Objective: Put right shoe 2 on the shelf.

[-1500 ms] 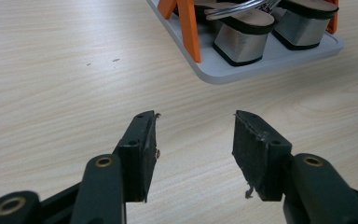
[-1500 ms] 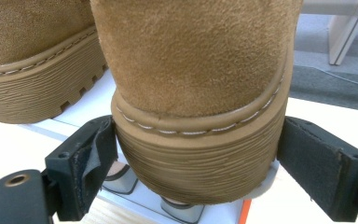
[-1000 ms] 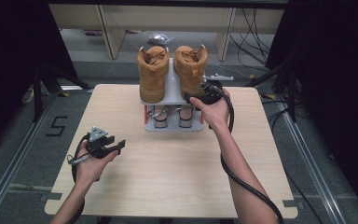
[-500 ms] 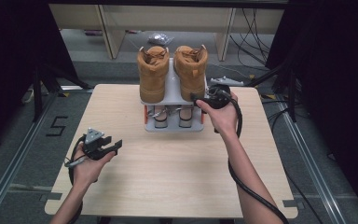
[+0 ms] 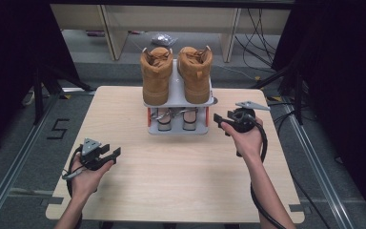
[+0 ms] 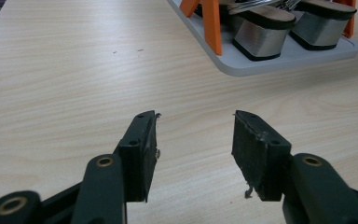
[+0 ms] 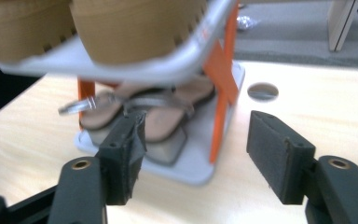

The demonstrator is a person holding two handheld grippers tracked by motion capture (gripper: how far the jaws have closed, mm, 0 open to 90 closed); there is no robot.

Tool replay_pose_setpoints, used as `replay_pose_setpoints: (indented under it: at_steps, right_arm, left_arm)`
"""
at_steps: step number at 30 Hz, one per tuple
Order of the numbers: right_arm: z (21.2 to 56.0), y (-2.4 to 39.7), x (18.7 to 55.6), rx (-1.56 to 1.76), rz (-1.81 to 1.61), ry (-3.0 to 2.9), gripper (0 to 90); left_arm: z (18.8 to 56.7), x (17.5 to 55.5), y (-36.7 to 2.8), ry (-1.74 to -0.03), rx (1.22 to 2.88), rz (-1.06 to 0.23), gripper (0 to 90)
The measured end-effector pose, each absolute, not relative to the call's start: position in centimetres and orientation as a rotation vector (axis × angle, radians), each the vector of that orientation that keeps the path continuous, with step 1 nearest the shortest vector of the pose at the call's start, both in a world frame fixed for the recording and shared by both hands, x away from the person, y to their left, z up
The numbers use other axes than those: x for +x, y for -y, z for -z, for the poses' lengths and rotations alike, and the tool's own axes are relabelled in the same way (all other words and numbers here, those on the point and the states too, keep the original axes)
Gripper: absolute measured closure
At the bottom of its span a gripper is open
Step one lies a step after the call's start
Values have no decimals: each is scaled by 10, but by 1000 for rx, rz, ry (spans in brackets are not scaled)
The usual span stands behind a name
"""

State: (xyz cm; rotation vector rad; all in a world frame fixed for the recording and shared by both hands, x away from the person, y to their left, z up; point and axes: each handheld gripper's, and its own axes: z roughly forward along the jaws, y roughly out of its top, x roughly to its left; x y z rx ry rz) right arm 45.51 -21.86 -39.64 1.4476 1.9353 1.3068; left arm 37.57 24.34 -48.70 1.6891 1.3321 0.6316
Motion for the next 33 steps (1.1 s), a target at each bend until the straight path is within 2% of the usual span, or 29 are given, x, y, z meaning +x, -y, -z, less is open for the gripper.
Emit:
replay_pose_setpoints:
  at_steps: [6,14,33]
  right_arm:
    - [427,241,432,1487,-1302,-1918,411]
    - [460,251,409,1525,-1296,-1905,416]
    - [472,255,399,1548,-1296,-1895,414]
  left_arm:
    - [490,373,-246,-1319,1658,-650,493]
    - [494,369,-243,-1289,1637,-675,497]
    - [496,363,-243,-1267,1620,-695,502]
